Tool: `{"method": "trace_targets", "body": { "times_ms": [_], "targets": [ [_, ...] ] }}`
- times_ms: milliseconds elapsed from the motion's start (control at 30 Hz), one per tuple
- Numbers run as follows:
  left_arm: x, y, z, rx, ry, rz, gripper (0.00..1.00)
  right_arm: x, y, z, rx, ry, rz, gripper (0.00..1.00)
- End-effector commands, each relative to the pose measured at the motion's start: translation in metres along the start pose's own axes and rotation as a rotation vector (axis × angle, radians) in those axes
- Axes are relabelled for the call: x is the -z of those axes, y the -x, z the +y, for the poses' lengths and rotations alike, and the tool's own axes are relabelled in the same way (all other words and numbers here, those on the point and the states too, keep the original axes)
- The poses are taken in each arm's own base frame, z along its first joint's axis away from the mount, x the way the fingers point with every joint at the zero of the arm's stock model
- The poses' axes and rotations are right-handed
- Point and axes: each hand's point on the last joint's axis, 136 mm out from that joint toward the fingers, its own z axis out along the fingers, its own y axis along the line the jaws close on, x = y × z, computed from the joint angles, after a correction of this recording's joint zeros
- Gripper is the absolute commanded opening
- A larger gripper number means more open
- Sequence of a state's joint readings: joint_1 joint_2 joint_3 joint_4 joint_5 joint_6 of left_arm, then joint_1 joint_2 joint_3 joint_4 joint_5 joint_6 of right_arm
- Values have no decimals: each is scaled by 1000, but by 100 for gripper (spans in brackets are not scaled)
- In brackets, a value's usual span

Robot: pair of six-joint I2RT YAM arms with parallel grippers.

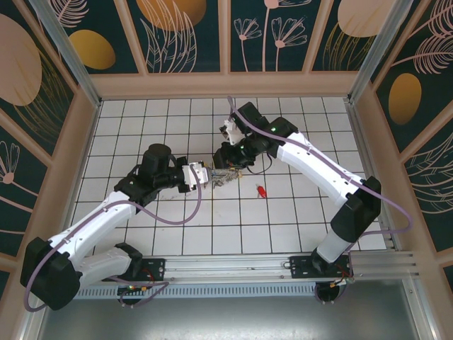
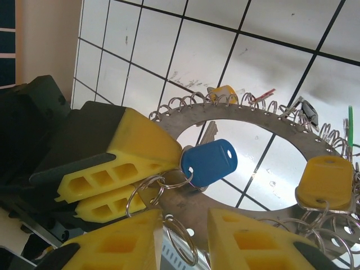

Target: Put the keys on the keyring

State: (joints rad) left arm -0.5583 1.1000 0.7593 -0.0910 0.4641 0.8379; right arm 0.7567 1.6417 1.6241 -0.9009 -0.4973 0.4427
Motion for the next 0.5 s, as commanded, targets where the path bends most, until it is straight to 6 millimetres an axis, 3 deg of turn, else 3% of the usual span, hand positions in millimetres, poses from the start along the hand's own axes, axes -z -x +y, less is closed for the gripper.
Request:
{"method": "trace_targets", "body": {
  "times_ms": [0,300,467],
  "targets": [
    [3,18,8,-40,11,-54,0,3,-4,6,23,2,17,27],
    [1,14,5,-24,2,-45,0,4,-6,12,35,20,21,16],
    [1,13,3,-25,-4,-43,0,6,-8,13,44,20,24,18]
  ]
}}
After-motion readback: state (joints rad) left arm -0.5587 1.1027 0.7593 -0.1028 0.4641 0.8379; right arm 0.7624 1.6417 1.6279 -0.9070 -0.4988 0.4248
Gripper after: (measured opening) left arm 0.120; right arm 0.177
